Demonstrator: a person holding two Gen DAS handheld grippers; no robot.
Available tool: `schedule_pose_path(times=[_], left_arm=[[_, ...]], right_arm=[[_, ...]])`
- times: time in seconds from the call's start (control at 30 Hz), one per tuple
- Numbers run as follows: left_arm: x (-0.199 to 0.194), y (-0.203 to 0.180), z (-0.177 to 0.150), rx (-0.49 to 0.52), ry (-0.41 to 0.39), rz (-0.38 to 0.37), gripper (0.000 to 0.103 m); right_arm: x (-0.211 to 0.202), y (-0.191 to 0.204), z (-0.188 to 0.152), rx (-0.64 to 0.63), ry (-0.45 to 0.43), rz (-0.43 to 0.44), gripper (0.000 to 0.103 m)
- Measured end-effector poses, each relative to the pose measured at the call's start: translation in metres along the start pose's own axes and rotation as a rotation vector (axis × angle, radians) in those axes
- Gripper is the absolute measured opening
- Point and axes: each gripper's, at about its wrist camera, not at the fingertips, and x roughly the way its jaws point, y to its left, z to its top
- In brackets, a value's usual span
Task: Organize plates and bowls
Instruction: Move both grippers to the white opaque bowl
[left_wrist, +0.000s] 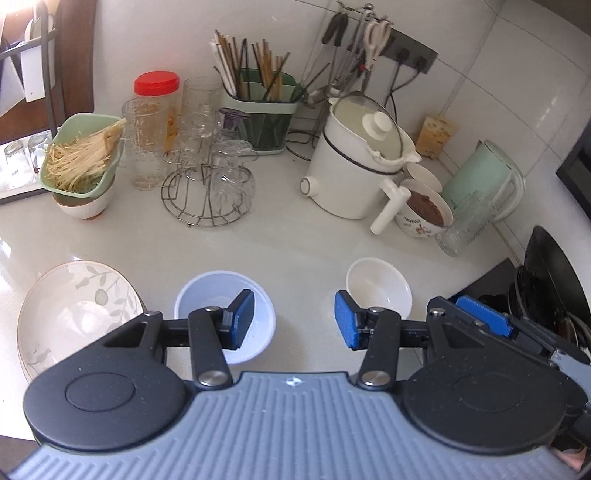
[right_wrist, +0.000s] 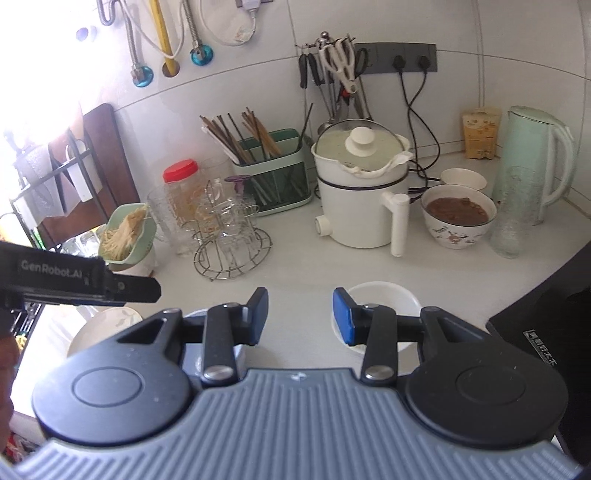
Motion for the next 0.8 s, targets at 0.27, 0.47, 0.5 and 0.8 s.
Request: schedule_pose_path(times=[0.27,0.47,0.5,0.8], left_arm=[[0.005,-0.015,-0.021,0.046,0.013,-0.027,0.054],[0.015,-0.024,-0.025,0.089,0.013,-0.040,0.055],[0.017,-0.026,-0.025,0.100,0.007,-0.048,0.055],[0.037,-0.028,-0.020,0.143,0.020,-0.037,0.056]], right_arm=[[-0.010,-0.014,-0.019,0.005,0.005,-0.066,0.042],[-0.010,-0.025,-0.020,0.007,-0.028,-0.086,0.042],[-0.009,-0.028,-0.020,0.016,-0.031,-0.087,0.042],[0.009,-0.040,-0.025,0.046,-0.003,-0.108,0.042]])
